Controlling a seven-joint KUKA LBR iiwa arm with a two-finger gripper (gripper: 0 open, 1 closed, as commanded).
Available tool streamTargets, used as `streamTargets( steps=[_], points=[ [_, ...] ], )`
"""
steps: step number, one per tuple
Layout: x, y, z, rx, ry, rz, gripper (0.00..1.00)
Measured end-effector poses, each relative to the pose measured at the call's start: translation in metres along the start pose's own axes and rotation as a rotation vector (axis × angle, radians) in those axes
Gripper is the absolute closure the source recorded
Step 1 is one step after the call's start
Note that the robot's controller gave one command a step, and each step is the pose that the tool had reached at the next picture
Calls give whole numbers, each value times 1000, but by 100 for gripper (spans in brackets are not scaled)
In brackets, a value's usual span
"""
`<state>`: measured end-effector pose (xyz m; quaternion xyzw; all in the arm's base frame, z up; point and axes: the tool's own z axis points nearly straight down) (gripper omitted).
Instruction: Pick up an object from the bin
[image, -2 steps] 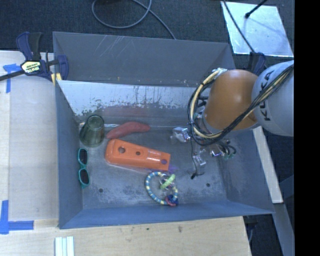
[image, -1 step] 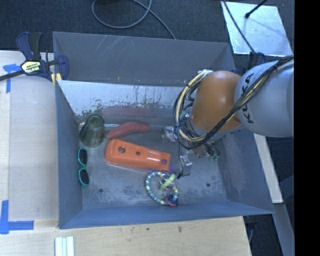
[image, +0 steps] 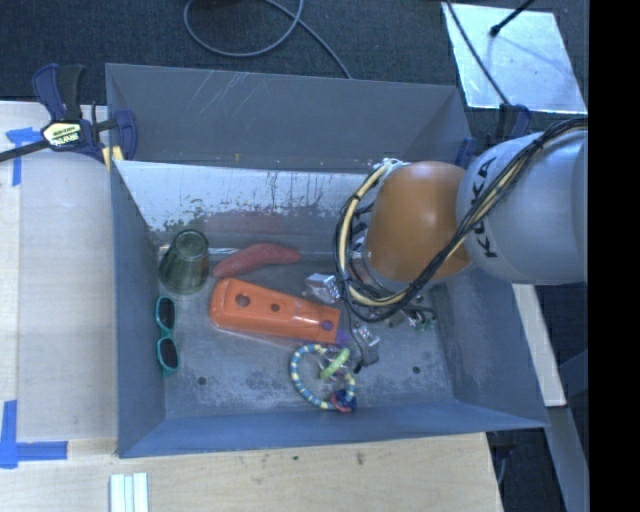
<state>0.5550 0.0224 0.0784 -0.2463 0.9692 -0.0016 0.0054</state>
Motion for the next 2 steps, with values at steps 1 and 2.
streamTargets(
  steps=[1,2],
  points=[
    [-12,24,6,1,-1,-93,100],
    [-12,24,6,1,-1,-93,100]
  ],
)
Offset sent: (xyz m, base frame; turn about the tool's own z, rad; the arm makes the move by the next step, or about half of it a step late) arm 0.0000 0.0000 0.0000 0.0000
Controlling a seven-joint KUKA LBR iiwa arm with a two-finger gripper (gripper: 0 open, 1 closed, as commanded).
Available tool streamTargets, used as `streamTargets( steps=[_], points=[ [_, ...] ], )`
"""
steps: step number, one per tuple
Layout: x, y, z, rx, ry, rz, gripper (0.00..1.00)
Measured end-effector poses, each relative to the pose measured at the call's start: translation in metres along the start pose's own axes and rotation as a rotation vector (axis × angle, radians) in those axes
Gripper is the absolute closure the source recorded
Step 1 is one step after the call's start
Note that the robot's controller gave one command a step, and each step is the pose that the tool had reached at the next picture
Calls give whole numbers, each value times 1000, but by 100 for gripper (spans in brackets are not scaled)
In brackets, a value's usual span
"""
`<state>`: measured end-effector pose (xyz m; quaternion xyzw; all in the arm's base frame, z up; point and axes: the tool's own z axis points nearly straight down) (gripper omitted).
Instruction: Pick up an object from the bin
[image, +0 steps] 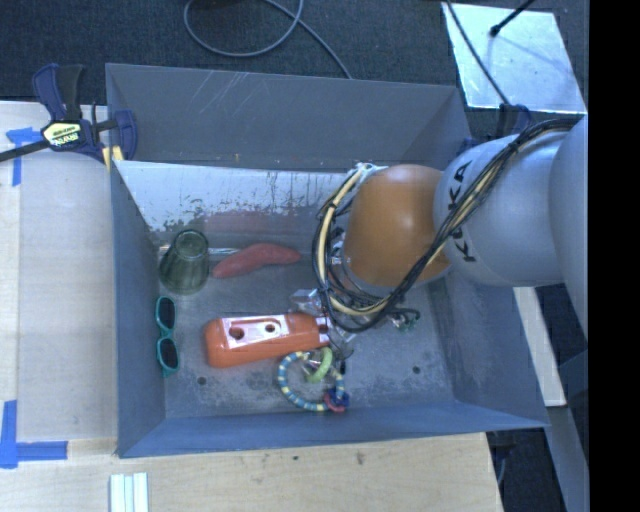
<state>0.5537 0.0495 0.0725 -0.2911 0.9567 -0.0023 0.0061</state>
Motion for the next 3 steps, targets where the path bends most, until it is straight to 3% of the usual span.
streamTargets(
  steps=[1,2,3],
  points=[
    [-14,-16,-47,1,-3,-1,100],
    [-14,-16,-47,1,-3,-1,100],
    [-15,-28,-229,8,-14,-47,100]
  ],
)
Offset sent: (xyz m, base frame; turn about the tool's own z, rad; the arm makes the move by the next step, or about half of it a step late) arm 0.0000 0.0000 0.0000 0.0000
